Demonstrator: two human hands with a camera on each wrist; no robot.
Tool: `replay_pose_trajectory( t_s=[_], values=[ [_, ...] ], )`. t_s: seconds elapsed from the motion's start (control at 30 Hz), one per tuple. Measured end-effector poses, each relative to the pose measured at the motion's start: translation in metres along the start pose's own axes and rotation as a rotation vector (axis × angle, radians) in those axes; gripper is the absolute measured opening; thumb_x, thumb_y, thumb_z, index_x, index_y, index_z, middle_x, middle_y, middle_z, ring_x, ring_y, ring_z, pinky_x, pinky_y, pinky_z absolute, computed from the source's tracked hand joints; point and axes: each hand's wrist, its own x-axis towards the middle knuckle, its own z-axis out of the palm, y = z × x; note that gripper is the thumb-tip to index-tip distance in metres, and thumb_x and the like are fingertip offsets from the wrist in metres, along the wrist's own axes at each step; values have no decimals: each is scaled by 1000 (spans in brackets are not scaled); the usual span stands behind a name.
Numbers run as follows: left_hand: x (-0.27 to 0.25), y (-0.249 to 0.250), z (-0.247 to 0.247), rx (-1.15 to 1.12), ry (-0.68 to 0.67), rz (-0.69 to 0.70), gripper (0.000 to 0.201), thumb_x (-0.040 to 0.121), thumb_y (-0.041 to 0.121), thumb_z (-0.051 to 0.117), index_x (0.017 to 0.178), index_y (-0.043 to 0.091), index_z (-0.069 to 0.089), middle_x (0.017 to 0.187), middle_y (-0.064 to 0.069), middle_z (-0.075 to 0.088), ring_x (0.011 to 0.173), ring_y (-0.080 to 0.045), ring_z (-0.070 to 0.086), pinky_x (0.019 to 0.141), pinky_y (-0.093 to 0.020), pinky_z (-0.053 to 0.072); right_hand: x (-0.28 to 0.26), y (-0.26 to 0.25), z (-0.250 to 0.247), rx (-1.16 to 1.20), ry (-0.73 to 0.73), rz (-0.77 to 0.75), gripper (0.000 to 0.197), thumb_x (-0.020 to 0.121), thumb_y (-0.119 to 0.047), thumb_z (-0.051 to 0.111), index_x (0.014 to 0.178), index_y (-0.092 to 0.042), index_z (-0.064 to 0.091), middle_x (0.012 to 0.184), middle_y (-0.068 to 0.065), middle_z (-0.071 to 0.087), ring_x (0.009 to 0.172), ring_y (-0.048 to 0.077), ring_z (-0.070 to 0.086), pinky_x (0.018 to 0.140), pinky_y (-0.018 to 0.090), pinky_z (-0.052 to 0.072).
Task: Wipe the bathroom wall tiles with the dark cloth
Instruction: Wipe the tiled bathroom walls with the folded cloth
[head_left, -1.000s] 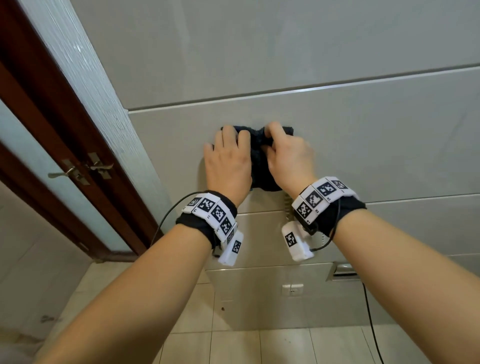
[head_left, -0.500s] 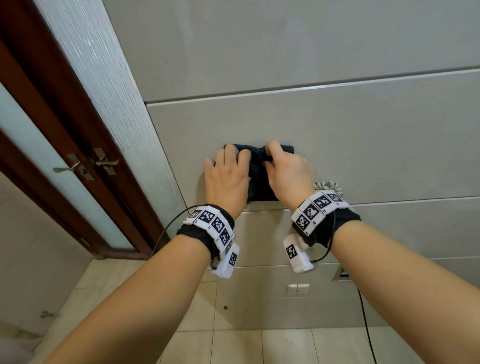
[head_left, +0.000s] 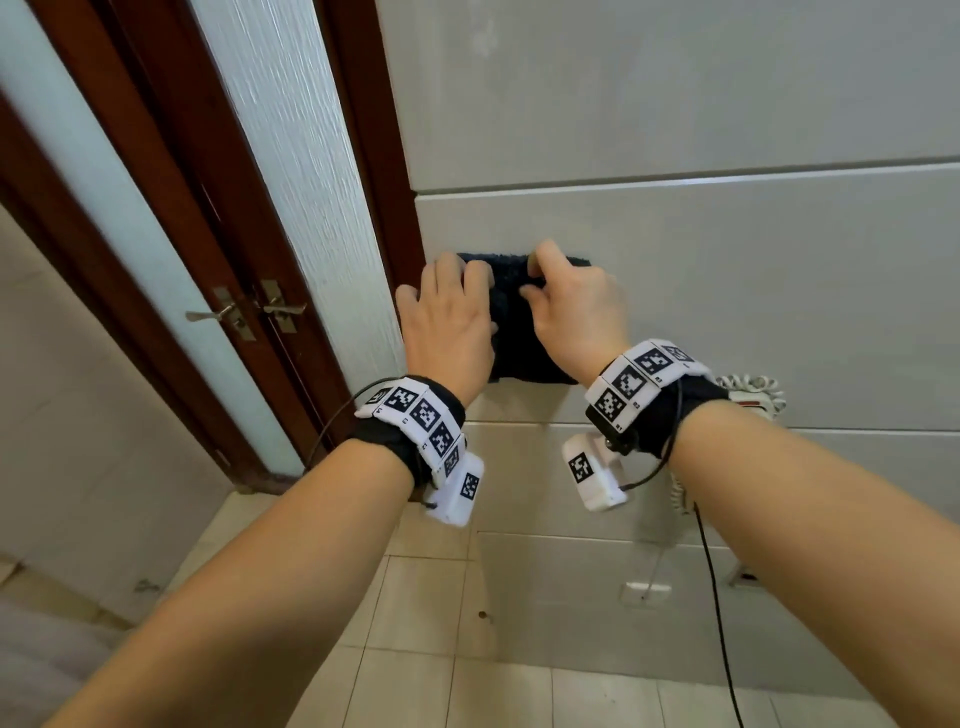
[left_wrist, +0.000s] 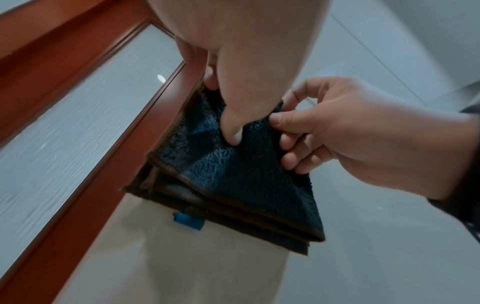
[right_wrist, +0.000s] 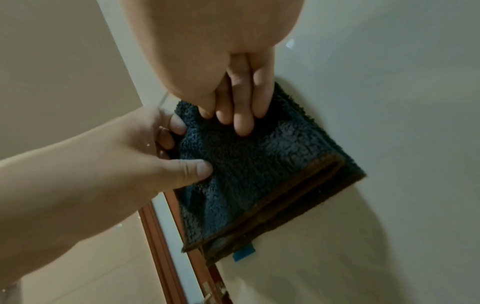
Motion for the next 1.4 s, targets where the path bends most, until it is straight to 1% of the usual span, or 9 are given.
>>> replay_pose_trajectory(
  t_s=[0.1,0.2,0.33,0.43,0.53,0.73,1.07,1.27,1.4],
  values=[
    [23,-14,-21,-4,45,-10,51,70,27,82,111,17,53,109,-8,49,96,-27,50,76,-41,36,25,-19,-13,33,62,-33,13,93,-24,54,104,-16,53,78,7,66,72,34,61,65,42,51],
    [44,-22,-38,-18,81,12,50,72,26,81,112,16,53,111,-8,49,97,-27,50,78,-41,36,44,-27,-25,58,123,-25,13,93,-26,54,103,-18,53,79,5,66,74,32,61,65,42,50],
    [43,-21,-38,-25,100,15,51,72,25,82,113,15,53,112,-9,49,97,-27,50,77,-42,40,42,-24,-22,22,129,-49,15,93,-26,53,106,-19,52,77,4,65,72,32,59,65,43,51],
    [31,-20,-26,-20,85,27,52,72,27,81,114,15,53,111,-9,49,96,-27,50,77,-42,41,30,-14,-8,-8,105,-68,18,91,-25,53,108,-19,50,77,4,65,72,34,60,64,44,52],
    [11,-18,-7,-9,45,37,52,72,28,81,113,13,53,110,-10,50,94,-28,50,75,-42,40,12,-4,9,-18,44,-80,19,90,-23,53,108,-19,47,75,3,65,67,33,61,62,44,53],
    [-35,-15,37,9,-28,22,53,70,31,83,111,14,53,106,-10,50,92,-28,49,74,-40,38,-30,13,51,-36,-84,-37,28,83,-18,56,108,-19,44,77,1,66,67,35,61,60,44,53],
    [-102,-10,96,1,-138,4,55,64,30,87,106,14,55,100,-9,49,89,-28,47,72,-38,33,-91,42,100,-1,-249,37,32,86,-17,56,116,-20,45,83,-1,66,73,33,63,64,44,53],
    [-113,5,107,24,-146,-33,54,65,25,86,105,12,53,100,-11,50,89,-30,49,73,-40,34,-108,57,101,-9,-255,43,36,88,-16,50,122,-26,43,89,-5,65,77,30,63,63,41,52],
    [-107,21,103,12,-132,-16,53,65,26,86,104,11,54,99,-11,50,90,-31,49,72,-41,34,-112,67,87,-1,-245,77,36,87,-16,49,121,-26,43,90,-5,66,79,31,64,66,43,52]
  ],
)
